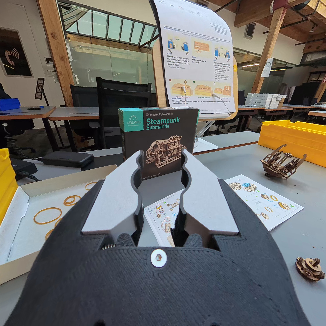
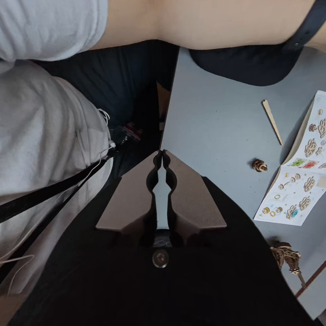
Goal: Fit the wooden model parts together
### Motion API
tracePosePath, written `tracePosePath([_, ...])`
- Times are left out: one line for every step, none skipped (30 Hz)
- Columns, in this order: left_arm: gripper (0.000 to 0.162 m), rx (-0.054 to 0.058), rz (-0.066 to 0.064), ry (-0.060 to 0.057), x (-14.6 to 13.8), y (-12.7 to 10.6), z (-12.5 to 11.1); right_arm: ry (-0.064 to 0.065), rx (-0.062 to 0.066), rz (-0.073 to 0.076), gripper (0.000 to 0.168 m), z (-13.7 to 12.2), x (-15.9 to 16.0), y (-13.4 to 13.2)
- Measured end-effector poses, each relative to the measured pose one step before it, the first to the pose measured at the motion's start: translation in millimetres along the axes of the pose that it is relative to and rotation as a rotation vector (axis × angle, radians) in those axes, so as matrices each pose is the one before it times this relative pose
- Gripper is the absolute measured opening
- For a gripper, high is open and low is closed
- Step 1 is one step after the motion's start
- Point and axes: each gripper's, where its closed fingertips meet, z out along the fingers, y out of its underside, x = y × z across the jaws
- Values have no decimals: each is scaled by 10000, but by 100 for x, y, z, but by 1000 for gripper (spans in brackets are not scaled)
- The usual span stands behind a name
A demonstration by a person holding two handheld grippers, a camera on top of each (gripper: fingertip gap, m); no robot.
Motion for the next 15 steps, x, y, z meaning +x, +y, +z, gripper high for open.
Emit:
tracePosePath([39,-1,-112,-27,-165,93,-182,-104,-518,-664,0,172,-1261,171])
tracePosePath([39,25,-90,27,-12,35,-191,-56,-562,-502,0,145,-867,351])
tracePosePath([39,24,-24,47,86,-4,-165,201,-219,-542,0,138,-138,-338])
tracePosePath([38,-8,51,23,122,19,-90,142,-87,-201,0,179,219,-592])
tracePosePath([38,-23,87,11,178,66,-2,-238,-203,127,0,229,-127,-193])
tracePosePath([38,-50,121,56,305,171,92,-118,-251,109,0,345,135,82])
tracePosePath([38,-138,183,41,308,396,168,60,-241,83,0,416,382,224])
tracePosePath([39,-197,253,12,276,516,208,48,-177,108,0,396,259,121])
tracePosePath([39,-204,291,57,368,496,192,22,-41,68,0,303,18,-158])
tracePosePath([39,-194,259,79,392,380,158,140,140,-101,0,233,24,-428])
tracePosePath([40,-119,176,65,383,166,89,272,157,-166,0,228,241,-264])
tracePosePath([40,-15,83,75,368,-74,46,277,-80,4,0,179,478,243])
tracePosePath([40,30,1,70,309,-152,11,172,-179,224,0,34,635,388])
tracePosePath([40,26,-45,17,170,-137,-1,-47,-30,270,0,-188,629,131])
tracePosePath([40,30,-49,-12,74,-98,-13,-353,230,246,0,-409,345,-264])
